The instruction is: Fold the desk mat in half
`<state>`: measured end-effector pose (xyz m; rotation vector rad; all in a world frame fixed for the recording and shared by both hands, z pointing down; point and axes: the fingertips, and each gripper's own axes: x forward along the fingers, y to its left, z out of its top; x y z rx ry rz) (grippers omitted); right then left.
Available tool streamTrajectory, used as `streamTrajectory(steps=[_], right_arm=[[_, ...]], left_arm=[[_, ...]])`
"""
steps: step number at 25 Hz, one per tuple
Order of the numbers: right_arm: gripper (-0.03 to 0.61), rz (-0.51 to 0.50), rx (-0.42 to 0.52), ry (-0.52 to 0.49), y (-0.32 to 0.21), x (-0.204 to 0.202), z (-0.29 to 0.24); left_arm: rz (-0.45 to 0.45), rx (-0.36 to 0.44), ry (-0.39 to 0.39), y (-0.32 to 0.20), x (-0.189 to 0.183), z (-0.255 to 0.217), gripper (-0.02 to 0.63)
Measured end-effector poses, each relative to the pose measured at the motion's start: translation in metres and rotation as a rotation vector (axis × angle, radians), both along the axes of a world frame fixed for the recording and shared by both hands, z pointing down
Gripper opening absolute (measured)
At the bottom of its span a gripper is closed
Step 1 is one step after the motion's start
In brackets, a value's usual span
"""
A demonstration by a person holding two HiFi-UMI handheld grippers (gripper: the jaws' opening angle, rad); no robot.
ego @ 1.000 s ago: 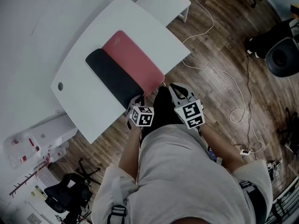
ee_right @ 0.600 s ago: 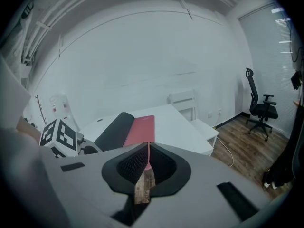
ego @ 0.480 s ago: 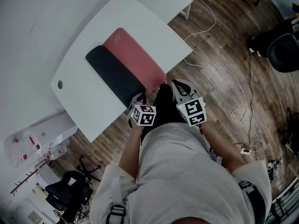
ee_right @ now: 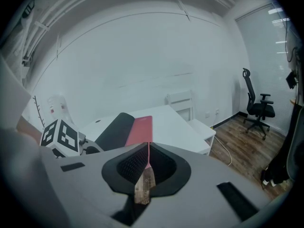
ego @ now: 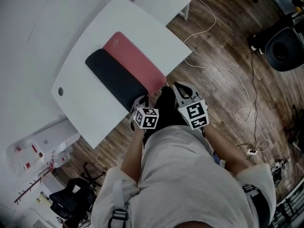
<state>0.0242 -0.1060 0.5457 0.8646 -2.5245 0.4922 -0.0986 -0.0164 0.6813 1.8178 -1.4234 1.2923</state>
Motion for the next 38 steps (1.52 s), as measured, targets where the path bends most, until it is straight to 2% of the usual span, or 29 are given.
streamTrajectory(steps=[38], right_arm=[[0.041,0.063,0.013,0.015,-0.016,0.03,0.001]], left_arm=[[0.067,-0.002,0.033,-0.027,0.028,0.001,0.028]])
